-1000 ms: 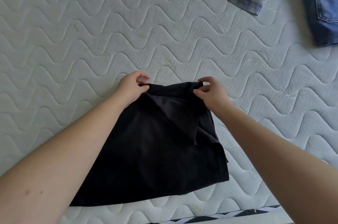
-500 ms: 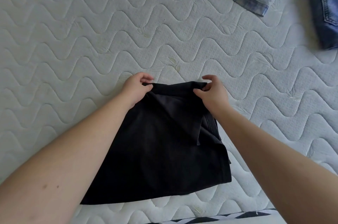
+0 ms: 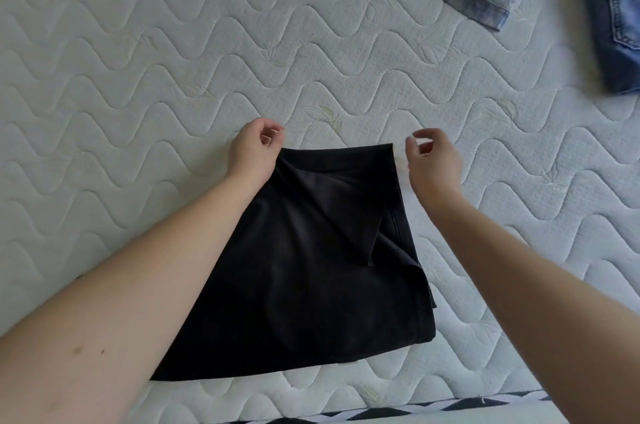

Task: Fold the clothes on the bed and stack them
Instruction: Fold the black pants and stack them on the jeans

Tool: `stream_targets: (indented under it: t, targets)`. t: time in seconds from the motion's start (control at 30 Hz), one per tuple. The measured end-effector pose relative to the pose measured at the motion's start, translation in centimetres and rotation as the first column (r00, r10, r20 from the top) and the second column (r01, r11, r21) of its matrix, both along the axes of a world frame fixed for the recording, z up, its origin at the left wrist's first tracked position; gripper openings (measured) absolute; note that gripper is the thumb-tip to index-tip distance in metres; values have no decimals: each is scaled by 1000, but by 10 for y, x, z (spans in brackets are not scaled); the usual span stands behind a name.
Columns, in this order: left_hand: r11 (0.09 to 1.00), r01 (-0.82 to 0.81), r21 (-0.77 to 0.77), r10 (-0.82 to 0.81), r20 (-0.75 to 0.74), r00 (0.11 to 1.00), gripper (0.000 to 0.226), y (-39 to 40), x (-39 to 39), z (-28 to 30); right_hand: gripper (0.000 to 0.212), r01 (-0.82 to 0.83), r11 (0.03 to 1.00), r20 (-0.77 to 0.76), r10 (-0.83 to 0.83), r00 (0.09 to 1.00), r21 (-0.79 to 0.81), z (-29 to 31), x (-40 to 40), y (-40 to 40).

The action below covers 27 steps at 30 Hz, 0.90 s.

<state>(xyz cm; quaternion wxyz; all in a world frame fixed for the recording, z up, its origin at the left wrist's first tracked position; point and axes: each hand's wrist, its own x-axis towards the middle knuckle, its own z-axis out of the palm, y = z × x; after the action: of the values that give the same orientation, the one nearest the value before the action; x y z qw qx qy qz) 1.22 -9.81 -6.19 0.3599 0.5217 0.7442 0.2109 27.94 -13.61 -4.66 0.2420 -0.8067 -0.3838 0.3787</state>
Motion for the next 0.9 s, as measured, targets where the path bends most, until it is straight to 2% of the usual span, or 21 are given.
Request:
stream_targets:
  t: [0.07,0.1,0.2,0.27,0.3,0.4,0.43,0.5,0.53,0.57,0.63,0.67,0.77,0.83,0.9]
  targets:
    - [961,252,112,-244,-76,967,7,-6,-2,4,20,-82,995,18,83,996,-53,9,-4,-23]
    - [915,385,118,-372,-123,920,13,-10,-4,5,23,-164,981,32,168,985,-102,11,-8,-38]
    - [756,653,-29,-630,-301,716,31,-17,-10,4,40,-332,925,-4,338,941,-186,14,-21,-70]
    - [685,717,-126,-710,-335,619,39,-19,-11,3,52,-292,938,-133,270,953,-185,13,-27,-75]
    - [671,727,-144,-724,-340,600,40,-18,-12,3,52,-252,950,-189,218,958,-186,12,-28,-74]
    - [690,716,-107,-697,-369,616,26,-14,-10,1,29,-145,975,-269,96,958,-168,9,-30,-65]
    - [710,698,-88,-674,-369,640,19,-13,-8,1,19,-109,983,-249,69,966,-150,9,-29,-62]
    - [758,649,-65,-627,-349,697,12,-11,-4,0,4,-94,982,-118,75,990,-164,12,-24,-55]
    - [779,625,-55,-603,-339,722,12,-11,-2,0,6,-132,967,-62,122,991,-219,13,-21,-53]
    - [794,606,-46,-584,-333,741,13,-11,-1,-1,19,-202,931,-21,205,978,-303,12,-20,-53]
    - [813,581,-45,-562,-324,761,14,-11,2,-3,44,-300,836,-28,324,946,-459,12,-22,-54]
    - [817,574,-53,-559,-319,766,15,-11,2,-4,50,-299,821,-57,312,948,-486,11,-23,-55]
    - [827,558,-70,-550,-312,775,18,-13,4,-7,47,-177,867,-172,108,979,-465,10,-25,-58]
    - [831,553,-62,-541,-317,779,19,-13,4,-8,45,-57,890,-297,-90,951,-451,8,-29,-59]
    - [834,549,-51,-535,-321,782,19,-12,5,-8,46,46,898,-354,-219,909,-438,7,-32,-57]
